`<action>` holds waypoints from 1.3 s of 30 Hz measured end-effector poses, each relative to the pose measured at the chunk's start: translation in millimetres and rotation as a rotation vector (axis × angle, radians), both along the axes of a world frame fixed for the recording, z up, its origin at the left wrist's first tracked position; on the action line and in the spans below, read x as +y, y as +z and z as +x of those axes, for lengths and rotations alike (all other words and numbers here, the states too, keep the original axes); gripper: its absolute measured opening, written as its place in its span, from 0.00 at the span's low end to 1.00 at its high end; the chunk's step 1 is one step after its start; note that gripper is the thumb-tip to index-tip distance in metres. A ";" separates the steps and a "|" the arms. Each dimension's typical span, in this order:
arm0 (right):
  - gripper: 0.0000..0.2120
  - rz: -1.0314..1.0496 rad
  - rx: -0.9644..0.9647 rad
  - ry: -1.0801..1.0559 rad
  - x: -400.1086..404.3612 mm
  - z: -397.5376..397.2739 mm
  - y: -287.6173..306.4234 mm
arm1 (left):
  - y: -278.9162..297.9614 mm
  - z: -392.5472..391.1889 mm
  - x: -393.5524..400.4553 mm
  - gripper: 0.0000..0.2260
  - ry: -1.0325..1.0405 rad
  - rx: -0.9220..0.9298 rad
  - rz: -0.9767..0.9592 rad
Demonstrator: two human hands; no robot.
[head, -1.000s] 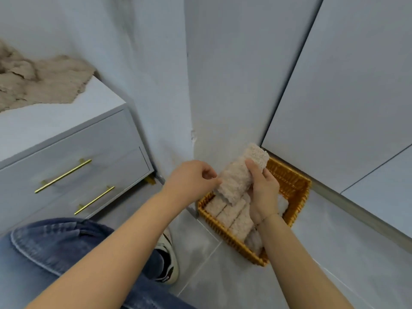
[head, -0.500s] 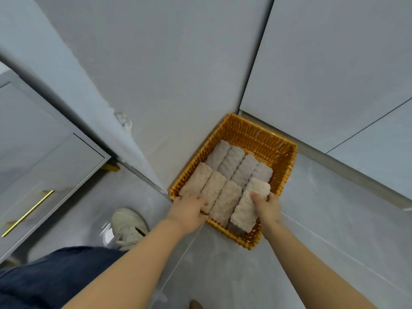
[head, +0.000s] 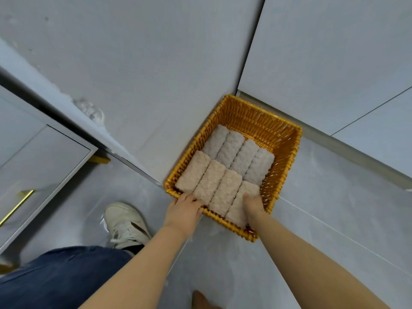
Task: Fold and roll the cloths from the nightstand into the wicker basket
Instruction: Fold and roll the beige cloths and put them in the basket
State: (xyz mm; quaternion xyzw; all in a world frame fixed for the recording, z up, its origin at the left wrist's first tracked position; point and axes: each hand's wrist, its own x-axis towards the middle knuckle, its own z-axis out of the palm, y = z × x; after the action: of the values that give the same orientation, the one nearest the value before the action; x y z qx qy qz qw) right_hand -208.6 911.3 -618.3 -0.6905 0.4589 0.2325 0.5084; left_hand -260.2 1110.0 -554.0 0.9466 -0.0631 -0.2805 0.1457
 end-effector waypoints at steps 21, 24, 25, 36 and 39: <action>0.04 -0.628 -0.128 1.663 -17.4 -17.3 27.5 | -5.2 1.4 0.3 0.18 0.022 0.038 -0.017; 0.03 -0.612 -0.108 1.653 -15.4 -15.5 26.8 | -5.4 3.5 -0.6 0.18 0.027 0.045 -0.009; 0.04 -0.609 -0.088 1.657 -15.9 -14.2 28.1 | -5.2 5.0 -1.6 0.18 0.025 0.049 -0.004; 0.15 -0.369 -0.230 1.588 -19.6 -22.4 117.1 | 45.3 15.1 3.1 0.12 0.320 0.165 -0.324; 0.14 -0.310 -0.402 1.524 -4.6 -23.9 152.5 | 82.2 16.3 11.1 0.12 0.340 0.110 -0.360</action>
State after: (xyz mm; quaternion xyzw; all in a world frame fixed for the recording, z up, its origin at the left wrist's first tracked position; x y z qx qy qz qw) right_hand -232.5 906.8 -465.8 -0.9054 -0.2120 0.3204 0.1809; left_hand -243.9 1121.1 -471.9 0.8857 0.0560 -0.2872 0.3603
